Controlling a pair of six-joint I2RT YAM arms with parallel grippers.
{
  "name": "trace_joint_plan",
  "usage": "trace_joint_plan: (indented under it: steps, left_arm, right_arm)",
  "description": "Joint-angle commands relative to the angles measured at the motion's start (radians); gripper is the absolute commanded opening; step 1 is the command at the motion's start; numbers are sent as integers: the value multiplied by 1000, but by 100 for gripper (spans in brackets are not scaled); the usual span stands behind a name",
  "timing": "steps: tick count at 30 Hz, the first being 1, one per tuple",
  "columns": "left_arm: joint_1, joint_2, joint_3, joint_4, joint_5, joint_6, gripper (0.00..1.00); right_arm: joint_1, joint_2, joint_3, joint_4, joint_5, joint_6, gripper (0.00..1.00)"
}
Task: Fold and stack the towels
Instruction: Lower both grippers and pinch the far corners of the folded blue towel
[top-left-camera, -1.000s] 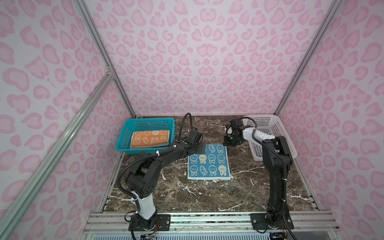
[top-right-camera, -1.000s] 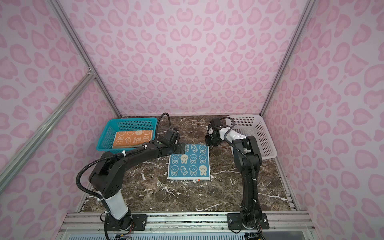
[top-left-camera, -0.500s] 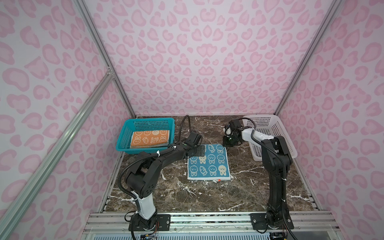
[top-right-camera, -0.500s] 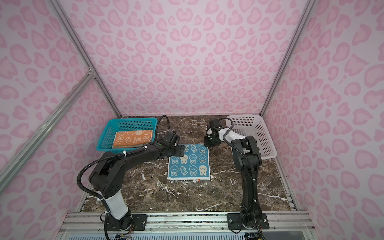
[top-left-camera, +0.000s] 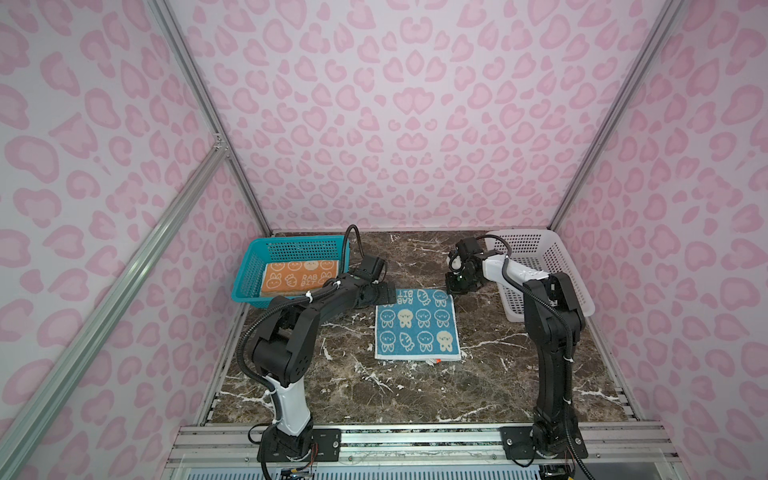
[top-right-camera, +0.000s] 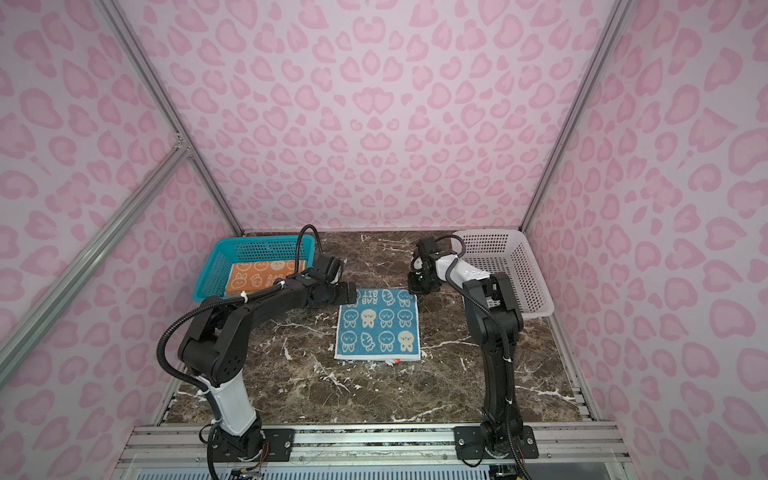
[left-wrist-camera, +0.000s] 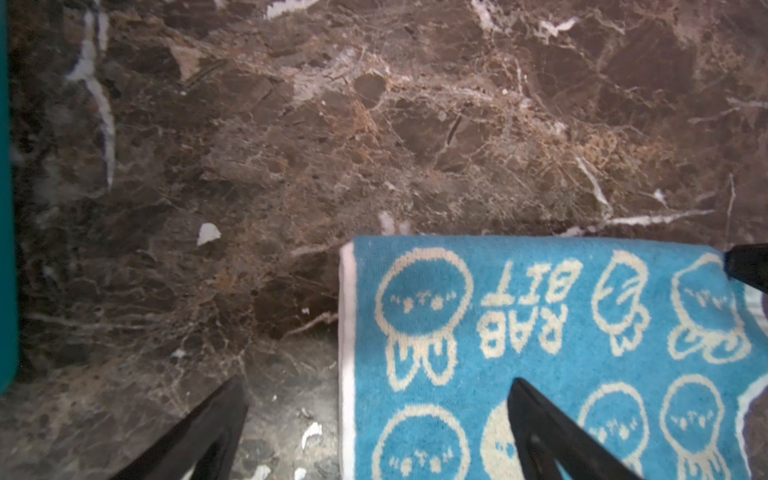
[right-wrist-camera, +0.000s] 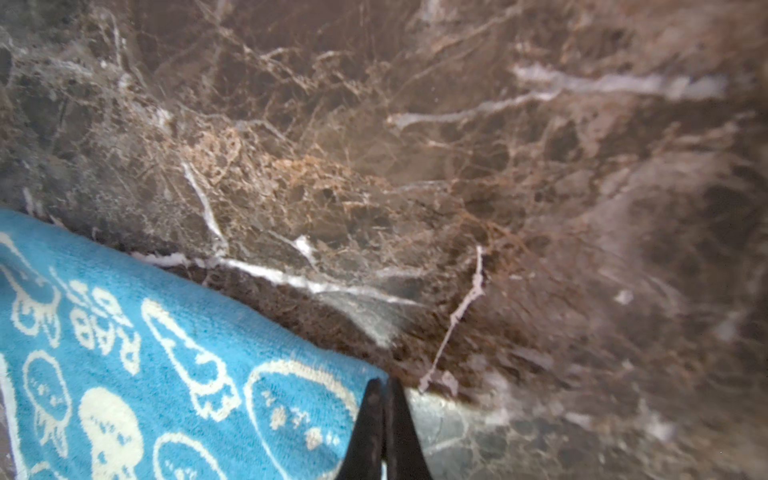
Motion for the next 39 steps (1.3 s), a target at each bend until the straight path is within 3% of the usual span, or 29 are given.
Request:
trace_joint_plan:
  steps: [1, 9, 18, 25, 39]
  left_arm:
    - [11, 35, 48, -65, 48, 34, 98]
    - [60, 112, 151, -93, 97, 22, 90]
    - [75, 193, 220, -148, 134, 57, 66]
    - [77, 211, 225, -161, 118, 60, 54]
    - [84, 242, 248, -163, 118, 70, 38]
  right_arm:
    - [8, -12, 11, -33, 11, -5, 0]
    - [10, -18, 17, -46, 14, -14, 0]
    - [7, -16, 12, -45, 20, -22, 0]
    - [6, -14, 10, -44, 16, -21, 0]
    - [6, -17, 10, -47, 13, -24, 0]
